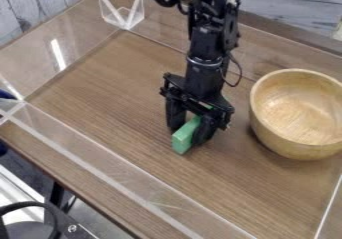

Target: Put the green block in the brown bowl

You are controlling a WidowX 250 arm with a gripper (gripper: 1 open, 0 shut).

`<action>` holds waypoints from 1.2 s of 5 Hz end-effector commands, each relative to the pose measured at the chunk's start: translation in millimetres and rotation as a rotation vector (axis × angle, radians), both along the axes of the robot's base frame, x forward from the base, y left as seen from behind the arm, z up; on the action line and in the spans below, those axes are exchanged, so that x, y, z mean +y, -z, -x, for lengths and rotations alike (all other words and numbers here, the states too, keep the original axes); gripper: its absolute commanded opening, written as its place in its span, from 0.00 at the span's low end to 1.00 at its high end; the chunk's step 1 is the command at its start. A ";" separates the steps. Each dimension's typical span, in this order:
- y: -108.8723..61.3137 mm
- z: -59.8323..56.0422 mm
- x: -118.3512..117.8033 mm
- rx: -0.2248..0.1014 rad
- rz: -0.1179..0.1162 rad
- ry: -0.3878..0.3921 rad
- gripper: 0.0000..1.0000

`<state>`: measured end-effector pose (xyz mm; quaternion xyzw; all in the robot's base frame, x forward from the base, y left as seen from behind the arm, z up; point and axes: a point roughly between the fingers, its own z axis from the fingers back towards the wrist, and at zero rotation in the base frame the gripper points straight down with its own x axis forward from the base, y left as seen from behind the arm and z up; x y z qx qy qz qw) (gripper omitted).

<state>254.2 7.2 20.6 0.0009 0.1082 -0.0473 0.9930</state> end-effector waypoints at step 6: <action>-0.6 -7.8 -9.7 -0.008 0.014 0.032 0.00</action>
